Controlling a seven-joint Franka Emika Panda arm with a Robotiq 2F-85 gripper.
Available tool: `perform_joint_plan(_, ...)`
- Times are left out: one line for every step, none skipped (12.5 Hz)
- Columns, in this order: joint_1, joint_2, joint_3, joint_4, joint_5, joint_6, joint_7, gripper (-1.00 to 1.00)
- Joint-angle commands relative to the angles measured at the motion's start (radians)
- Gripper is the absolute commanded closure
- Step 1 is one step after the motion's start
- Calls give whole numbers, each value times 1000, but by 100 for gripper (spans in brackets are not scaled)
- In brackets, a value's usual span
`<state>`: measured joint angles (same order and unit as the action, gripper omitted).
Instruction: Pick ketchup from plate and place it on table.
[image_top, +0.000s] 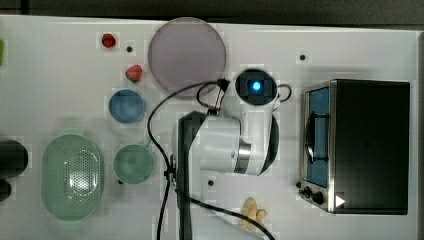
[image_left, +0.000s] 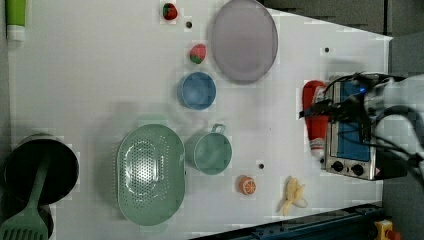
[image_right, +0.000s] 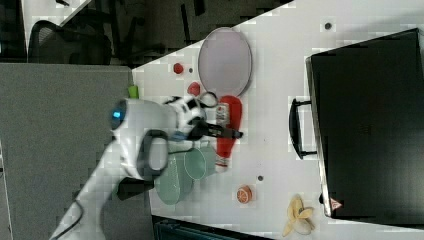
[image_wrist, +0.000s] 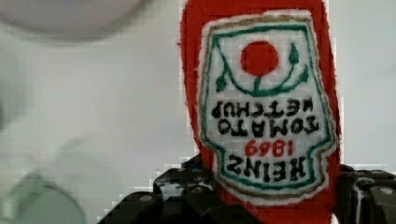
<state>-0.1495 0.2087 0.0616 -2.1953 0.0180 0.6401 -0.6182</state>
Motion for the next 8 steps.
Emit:
perform_joint_plan(-7,13,1,-46,4,119,32,-24)
perform_joint_plan(-6,36,2,-65,4,147,32,-29)
perform_joint_plan(-6,63,1,-78,4,161,32,-49)
perform_joint_plan(-6,93,1,-84,4,172,32,-71)
perform_joint_plan(-6,118,2,-84,4,188,31,-93)
perform_joint_plan(-6,127,2,-82,4,206,31,-100)
perform_joint_plan(-6,121,3,-75,4,205,32,-100)
perform_joint_plan(-6,101,5,-65,4,197,36,-100)
